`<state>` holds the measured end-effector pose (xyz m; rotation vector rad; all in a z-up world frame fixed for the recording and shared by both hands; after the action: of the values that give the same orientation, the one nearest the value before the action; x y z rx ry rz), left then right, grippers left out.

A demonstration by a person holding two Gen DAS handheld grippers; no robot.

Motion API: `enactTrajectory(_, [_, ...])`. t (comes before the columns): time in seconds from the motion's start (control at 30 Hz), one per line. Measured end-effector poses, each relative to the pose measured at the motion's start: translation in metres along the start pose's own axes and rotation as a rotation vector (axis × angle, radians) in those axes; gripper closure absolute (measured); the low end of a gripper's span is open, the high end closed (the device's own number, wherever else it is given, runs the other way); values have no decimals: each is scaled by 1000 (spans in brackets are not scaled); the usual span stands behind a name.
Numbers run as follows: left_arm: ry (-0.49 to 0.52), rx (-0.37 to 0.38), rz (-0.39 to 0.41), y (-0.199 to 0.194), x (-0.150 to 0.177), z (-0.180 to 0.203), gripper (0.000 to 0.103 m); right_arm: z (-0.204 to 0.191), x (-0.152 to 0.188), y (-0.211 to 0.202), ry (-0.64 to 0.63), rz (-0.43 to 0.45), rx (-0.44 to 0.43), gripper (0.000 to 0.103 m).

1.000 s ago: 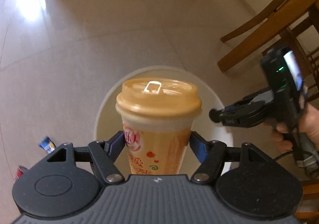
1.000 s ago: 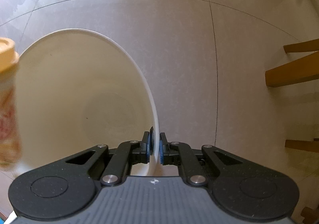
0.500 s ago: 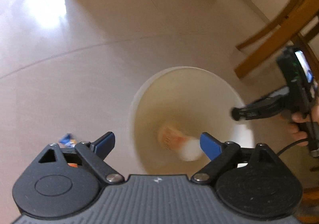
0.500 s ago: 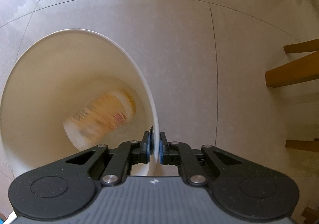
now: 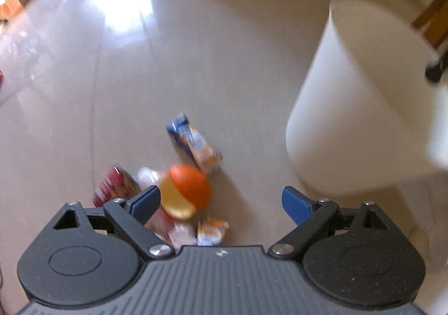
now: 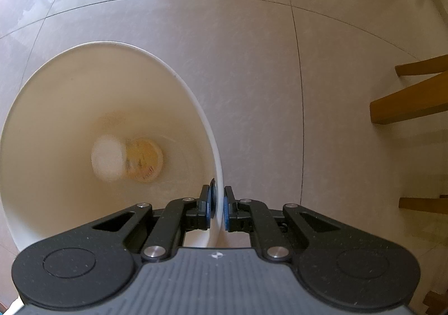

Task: Collect trash
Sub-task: 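Grasp the milk-drink pouch with the left tool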

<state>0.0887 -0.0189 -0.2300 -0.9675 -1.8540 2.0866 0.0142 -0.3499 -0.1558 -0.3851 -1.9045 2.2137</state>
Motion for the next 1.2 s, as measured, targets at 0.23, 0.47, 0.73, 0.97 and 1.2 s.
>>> enactTrajectory(0.23, [45,-9,-85,63,51,-4,15,-7,1,-1,-24,7,25,92])
enactTrajectory(0.47, [70,-14,-173,110,81,-9,16,-9,0,-1,-9,6,26,92])
enactTrajectory(0.73, [27,29,-213,128,99,-4,17,-12,3,0,-46,12,37,91])
enactTrajectory(0.97, [63,9,-213,139,105,0,41,-15,4,0,-52,15,46,91])
enactTrajectory(1.2, [6,-32,-201,152,103,-7,49,-17,6,1,-60,21,53,91])
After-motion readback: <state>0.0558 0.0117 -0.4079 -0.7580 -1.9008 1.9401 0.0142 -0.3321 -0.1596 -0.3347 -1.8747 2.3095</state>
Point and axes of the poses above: each gripper's, at about its wrist camera, not at the fingertips, and y roughly the way its jaws point, z to its right, x to its underside, the point moved 5 cm from there along y, roughly the way its jaws point
